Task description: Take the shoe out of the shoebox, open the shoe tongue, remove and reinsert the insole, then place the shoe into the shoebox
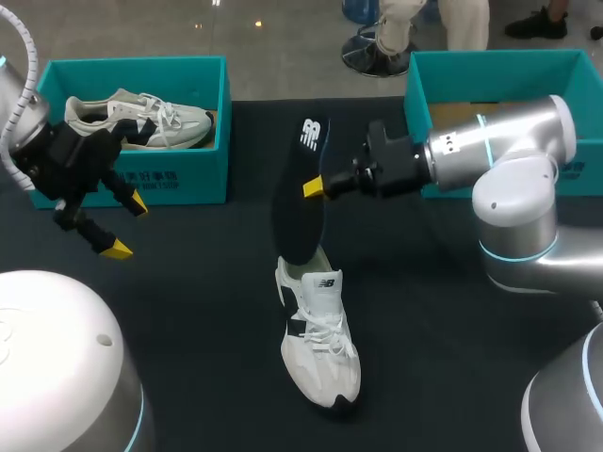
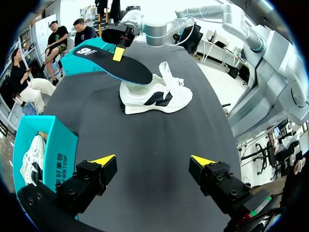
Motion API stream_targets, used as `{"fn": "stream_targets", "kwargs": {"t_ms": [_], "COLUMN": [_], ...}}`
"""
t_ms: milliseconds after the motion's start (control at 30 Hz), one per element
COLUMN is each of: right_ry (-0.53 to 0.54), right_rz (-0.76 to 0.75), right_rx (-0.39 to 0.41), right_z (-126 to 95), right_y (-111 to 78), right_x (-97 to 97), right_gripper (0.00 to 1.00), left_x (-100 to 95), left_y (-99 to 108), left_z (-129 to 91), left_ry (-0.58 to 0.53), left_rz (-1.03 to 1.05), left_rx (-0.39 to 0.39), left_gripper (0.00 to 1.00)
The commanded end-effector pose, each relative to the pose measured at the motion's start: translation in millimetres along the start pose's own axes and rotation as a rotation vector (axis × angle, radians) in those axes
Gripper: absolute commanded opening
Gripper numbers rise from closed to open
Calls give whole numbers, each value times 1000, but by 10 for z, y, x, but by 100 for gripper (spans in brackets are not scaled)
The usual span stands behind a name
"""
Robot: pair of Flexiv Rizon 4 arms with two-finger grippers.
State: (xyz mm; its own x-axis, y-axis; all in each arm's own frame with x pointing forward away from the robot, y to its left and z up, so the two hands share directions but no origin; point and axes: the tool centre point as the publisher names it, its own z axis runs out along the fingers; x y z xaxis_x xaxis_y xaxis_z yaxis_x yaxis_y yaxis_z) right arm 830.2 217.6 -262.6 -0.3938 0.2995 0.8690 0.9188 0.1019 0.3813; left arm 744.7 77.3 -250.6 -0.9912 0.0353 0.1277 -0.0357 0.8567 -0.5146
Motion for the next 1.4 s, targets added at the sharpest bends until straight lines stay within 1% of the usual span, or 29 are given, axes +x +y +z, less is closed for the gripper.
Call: {"fn": "stream_targets", "kwargs": {"t_ms": [33,100,267,667,833,1033,1400], "right_ry": [20,15,19,13,13,10,-15], "right_rz": [-20,-32,-39,-24,-17,-18,-47], "right_rx": [3,14,8,3,1,-7,0], "right_z": [82,88,83,124,132,104,1], "right_y": [37,46,22,-205,-253,-256,-182], "right_x": [-32,-32,-50,-176,-195,-201,-197], "right_gripper": [0,0,0,0,0,0,0], "left_x": [9,9,9,9,9,9,9], "left_y": [4,4,4,4,4,4,4], "left_z": [-6,-6,-6,-6,-6,-6,-6], "left_ry": [-1,-1,-1,-1,-1,-1,-1], "left_rz": [0,0,0,0,0,0,0], "left_rx": [-1,-1,-1,-1,-1,-1,-1], "left_gripper": [100,100,100,100,100,100,100]}}
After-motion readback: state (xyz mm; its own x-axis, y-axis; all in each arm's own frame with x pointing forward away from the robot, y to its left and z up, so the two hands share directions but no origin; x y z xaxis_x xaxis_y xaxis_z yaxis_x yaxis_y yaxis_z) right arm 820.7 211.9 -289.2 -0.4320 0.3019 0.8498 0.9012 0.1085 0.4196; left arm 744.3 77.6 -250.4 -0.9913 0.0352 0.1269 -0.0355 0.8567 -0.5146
